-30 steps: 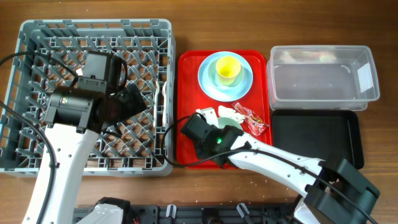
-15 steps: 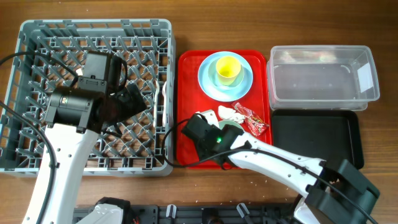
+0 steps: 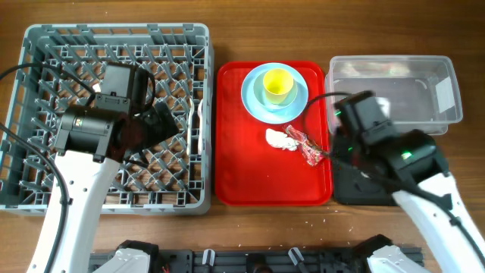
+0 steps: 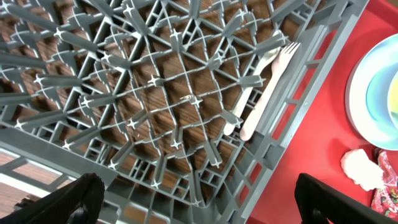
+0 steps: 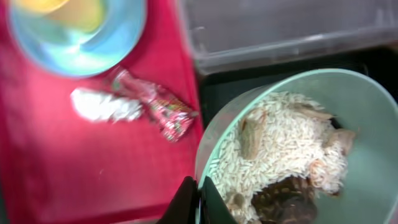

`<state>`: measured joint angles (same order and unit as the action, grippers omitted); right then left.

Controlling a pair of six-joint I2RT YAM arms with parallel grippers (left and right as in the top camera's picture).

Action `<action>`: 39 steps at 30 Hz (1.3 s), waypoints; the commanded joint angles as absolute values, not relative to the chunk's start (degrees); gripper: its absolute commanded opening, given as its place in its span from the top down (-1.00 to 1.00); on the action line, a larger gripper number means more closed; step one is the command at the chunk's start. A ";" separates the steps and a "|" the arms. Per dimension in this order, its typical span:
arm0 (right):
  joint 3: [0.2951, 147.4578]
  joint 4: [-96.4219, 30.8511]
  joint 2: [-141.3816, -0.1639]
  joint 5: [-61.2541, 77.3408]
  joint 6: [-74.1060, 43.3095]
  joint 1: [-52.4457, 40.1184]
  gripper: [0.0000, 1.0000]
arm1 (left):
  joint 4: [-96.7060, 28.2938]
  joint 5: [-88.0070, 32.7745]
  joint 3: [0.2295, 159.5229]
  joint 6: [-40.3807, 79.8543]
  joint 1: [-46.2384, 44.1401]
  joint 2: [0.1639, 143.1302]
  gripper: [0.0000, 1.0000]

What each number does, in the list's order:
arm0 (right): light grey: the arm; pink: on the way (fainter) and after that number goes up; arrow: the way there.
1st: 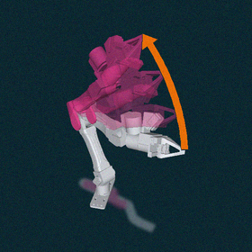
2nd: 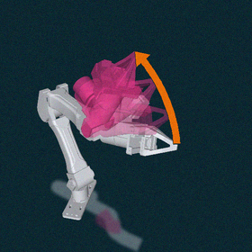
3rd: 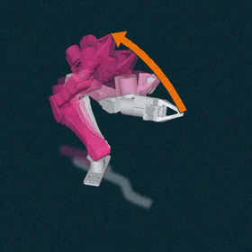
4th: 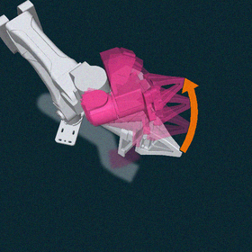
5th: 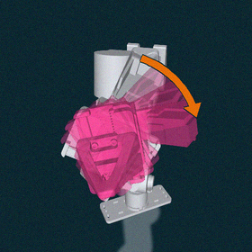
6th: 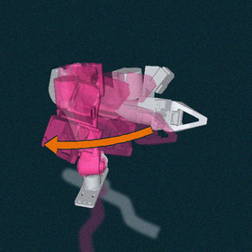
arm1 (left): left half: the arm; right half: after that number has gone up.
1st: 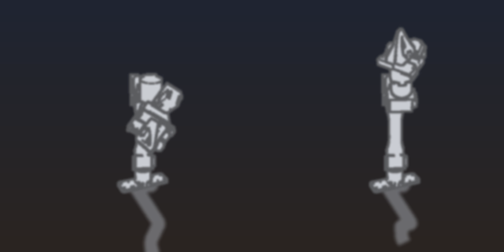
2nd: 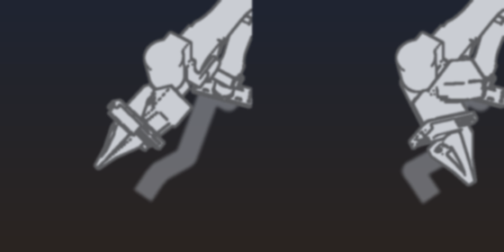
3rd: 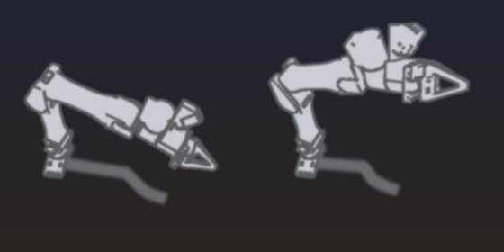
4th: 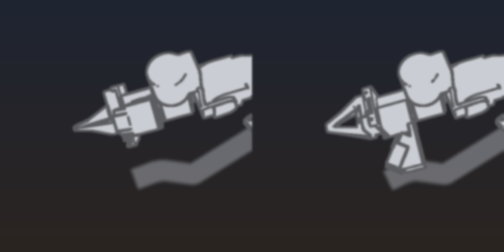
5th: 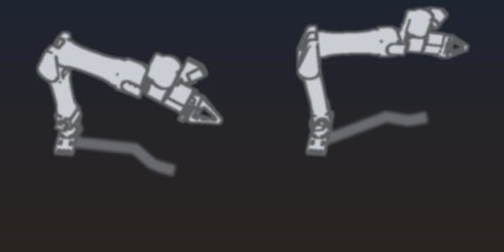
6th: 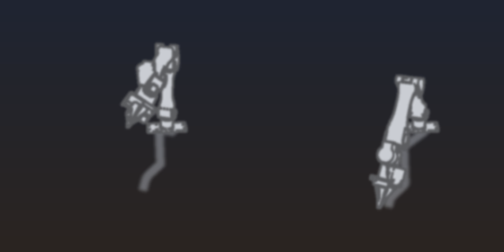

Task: Sort waste into correct bins and load items into the dishwasher rack
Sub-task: 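Tip the green bowl over the black tray to dump the rice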

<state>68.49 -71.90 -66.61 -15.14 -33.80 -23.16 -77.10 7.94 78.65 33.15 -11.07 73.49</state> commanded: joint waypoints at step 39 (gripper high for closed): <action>41.54 -55.27 -63.64 87.99 14.46 55.53 0.91 | -76.97 9.08 78.65 33.30 -10.70 73.67 -1.00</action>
